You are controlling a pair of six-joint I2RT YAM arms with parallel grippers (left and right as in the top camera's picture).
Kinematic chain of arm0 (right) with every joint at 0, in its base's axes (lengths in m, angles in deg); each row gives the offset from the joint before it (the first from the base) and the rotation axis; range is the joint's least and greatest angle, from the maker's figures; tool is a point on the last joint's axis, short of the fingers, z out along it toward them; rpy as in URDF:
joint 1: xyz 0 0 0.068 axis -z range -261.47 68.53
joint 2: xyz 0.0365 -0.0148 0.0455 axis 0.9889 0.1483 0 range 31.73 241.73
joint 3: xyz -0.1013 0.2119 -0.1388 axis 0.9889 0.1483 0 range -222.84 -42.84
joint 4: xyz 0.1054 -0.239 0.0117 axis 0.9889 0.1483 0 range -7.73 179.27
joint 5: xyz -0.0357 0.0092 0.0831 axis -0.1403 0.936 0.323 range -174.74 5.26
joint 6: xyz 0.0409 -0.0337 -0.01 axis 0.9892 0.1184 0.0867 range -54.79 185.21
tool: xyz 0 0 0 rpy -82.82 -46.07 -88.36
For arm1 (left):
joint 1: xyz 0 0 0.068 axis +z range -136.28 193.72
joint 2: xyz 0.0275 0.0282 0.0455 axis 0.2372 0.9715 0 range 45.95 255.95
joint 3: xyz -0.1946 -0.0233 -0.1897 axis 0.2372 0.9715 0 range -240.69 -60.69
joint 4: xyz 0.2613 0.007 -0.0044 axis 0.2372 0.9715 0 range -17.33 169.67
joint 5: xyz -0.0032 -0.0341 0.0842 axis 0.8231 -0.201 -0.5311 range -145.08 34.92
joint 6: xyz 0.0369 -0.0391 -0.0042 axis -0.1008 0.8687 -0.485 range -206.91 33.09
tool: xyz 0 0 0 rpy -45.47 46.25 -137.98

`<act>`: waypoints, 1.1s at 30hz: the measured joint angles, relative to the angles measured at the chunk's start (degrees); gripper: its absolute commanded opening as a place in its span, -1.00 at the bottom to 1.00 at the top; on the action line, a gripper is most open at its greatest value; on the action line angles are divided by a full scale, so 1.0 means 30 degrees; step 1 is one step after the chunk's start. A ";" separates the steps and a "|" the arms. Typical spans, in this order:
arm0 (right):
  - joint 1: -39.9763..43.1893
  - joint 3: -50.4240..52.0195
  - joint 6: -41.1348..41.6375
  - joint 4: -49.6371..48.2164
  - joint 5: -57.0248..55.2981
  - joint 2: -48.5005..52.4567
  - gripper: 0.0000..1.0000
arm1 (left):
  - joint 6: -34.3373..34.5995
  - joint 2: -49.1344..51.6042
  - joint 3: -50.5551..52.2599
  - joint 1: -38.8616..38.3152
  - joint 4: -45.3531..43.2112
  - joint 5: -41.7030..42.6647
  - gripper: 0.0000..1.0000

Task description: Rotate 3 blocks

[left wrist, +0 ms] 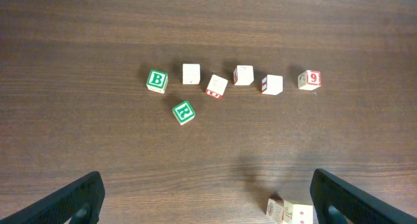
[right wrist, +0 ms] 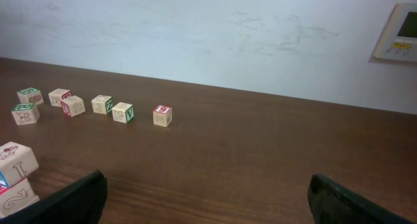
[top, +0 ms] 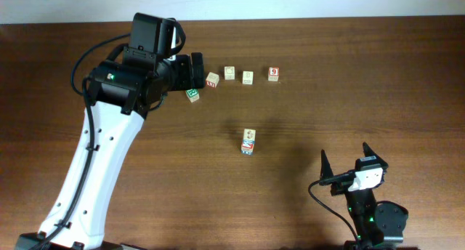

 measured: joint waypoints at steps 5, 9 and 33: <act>0.0000 0.0000 0.0000 0.0000 0.0000 0.0000 0.96 | 0.0000 0.0000 0.0007 0.0000 0.0000 0.0000 0.99; 0.0000 0.0000 -0.0015 0.0000 0.0000 0.0000 0.96 | 0.0000 0.0000 0.0007 0.0000 0.0007 0.0000 0.98; 0.0000 0.0000 0.0000 0.0015 -0.0153 -0.0036 0.96 | -0.4087 -2.2039 2.9092 0.5187 -1.8914 -0.0816 0.98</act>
